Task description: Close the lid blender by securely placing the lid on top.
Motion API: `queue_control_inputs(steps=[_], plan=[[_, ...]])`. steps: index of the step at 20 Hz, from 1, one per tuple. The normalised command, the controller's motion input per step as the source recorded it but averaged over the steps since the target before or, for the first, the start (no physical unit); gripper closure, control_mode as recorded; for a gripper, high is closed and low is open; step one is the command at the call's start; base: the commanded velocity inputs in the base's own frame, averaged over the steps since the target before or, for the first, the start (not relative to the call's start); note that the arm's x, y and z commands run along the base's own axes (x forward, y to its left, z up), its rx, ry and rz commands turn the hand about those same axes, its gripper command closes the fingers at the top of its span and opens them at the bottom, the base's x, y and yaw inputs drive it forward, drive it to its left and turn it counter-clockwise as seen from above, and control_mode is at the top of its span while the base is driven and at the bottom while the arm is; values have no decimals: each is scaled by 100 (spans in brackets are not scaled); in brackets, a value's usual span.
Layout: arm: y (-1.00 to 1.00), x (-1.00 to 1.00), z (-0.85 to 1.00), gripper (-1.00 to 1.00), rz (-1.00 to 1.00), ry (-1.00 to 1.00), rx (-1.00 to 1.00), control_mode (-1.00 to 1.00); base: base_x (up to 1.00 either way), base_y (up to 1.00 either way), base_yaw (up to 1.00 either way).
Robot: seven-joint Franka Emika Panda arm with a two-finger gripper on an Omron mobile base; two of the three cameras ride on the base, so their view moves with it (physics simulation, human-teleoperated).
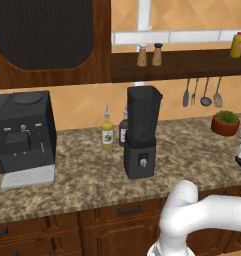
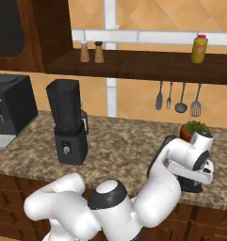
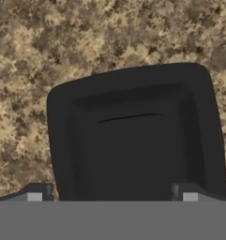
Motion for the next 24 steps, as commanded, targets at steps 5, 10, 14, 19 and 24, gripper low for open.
queue_control_inputs(steps=[5,10,14,19,24], plan=[[-28,28,-3,-100,7,-9,-3,-100,0,0,0],[-20,16,-35,-100,6,-2,-8,-100,0,0,0],[2,0,-93,-100,6,2,-12,-100,0,0,0],[48,-57,-99,100,2,0,-6,-100,0,0,0],[37,-65,-73,100,1,0,0,-100,0,0,0]])
